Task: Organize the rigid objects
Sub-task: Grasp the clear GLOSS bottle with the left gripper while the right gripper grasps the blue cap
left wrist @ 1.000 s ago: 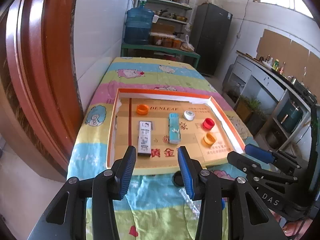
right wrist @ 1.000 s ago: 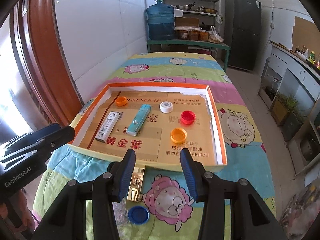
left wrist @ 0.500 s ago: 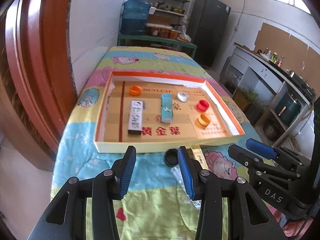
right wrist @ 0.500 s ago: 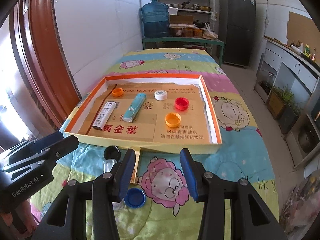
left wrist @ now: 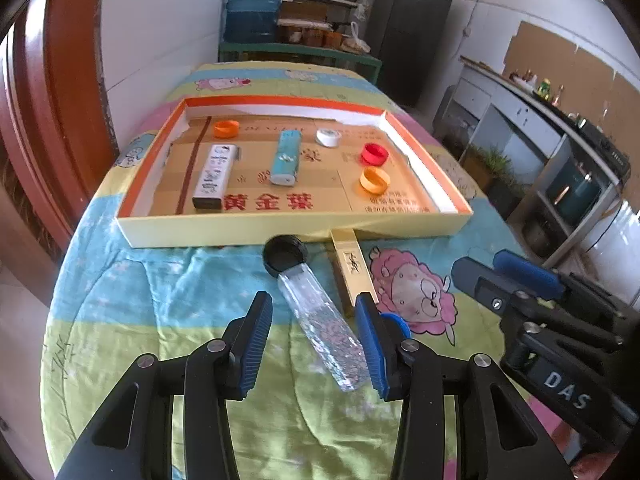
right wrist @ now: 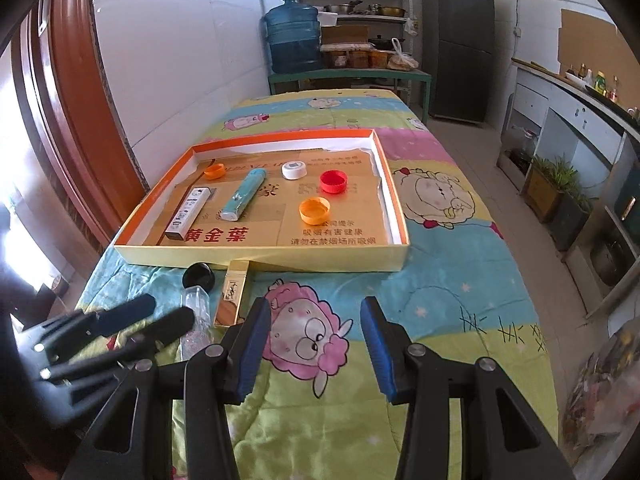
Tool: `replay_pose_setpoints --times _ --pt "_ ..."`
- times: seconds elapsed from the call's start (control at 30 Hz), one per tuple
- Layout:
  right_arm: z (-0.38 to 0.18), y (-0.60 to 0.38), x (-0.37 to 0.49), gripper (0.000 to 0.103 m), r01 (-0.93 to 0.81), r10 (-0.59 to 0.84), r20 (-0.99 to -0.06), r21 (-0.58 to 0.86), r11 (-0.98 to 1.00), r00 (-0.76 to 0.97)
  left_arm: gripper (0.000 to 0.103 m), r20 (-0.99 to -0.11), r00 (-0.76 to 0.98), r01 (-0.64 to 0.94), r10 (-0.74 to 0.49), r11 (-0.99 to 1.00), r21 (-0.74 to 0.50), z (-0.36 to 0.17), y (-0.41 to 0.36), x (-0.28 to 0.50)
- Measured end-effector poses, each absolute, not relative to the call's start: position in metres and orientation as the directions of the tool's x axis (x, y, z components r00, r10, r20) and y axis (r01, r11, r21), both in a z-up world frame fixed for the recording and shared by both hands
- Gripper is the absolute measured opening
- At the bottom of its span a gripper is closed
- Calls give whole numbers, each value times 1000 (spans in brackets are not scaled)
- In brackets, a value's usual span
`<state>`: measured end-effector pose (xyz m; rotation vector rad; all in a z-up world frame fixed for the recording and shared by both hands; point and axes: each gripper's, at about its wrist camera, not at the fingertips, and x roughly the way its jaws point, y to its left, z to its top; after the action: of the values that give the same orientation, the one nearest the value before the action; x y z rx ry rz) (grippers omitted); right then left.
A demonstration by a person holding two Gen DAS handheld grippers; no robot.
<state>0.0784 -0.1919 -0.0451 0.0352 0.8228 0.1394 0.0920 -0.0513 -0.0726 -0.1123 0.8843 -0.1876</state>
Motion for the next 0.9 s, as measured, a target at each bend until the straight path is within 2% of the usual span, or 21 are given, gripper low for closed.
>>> replay_pose_setpoints --times 0.5,0.9 --pt "-53 -217 73 46 -95 166 -722 139 986 672 46 -789 598 88 -142 990 -111 -88 -64 95" --pt "-59 -212 74 46 -118 192 -729 152 981 657 47 -823 538 104 -184 983 -151 -87 -53 103"
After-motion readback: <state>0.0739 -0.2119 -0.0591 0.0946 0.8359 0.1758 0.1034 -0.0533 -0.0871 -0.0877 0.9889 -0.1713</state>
